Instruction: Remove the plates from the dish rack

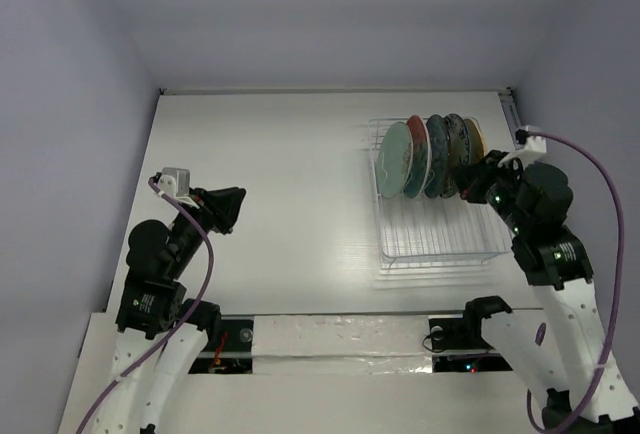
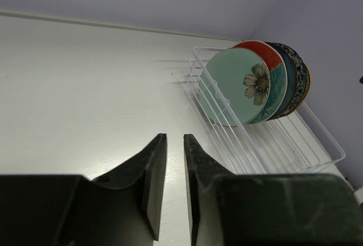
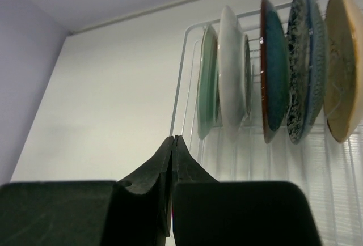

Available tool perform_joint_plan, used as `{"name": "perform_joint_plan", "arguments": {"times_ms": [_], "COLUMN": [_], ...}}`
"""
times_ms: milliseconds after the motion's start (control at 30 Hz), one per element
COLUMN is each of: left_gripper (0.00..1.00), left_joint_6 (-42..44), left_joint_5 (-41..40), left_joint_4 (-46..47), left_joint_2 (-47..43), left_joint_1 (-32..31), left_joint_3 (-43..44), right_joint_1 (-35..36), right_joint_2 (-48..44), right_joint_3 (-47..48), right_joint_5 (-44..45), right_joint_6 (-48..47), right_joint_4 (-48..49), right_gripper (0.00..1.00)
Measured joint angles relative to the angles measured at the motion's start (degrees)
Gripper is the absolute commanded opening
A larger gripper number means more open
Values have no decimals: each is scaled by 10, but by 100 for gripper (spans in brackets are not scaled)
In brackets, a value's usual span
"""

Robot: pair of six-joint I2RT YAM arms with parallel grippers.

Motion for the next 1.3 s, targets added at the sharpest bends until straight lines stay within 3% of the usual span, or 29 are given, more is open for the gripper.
{"name": "perform_joint_plan", "arguments": {"times_ms": [133,167,200,233,267,333,400,733,1033,1300], "left_gripper": [38,38,39,38,36,33,31,36,39,42], "left_joint_6": [-2,-3,-4,-4,-5,-7,-9,-14,-17,-18], "left_joint_5": [-2,-2,-2,-3,-3,-5,-6,-6,-6,-6], "left_joint_4": [0,0,0,0,0,0,0,0,0,0], "left_joint_2": [-1,-1,-2,-2,-2,-2,-2,-4,-8,-12], "left_joint_1": [0,0,0,0,0,0,0,0,0,0], "left_joint_3": [-1,-1,-1,-1,-1,-1,-1,-2,-2,-2], "right_joint_1": [101,123,144,160,170,181,182,182,181,169], "right_joint_2": [61,80,99,120,140,175,199,336,420,483], "right_joint_3": [22,34,47,58,68,77,82,148,170,178], "right_joint_5": [79,99,119,137,155,194,228,377,425,448], "right_joint_6": [-2,-3,-4,-5,-5,-13,-20,-49,-64,-75], "right_joint_4": [1,2,2,3,5,10,7,-4,-6,-5], "right_gripper": [0,2,7,21,27,39,44,43,42,28]}}
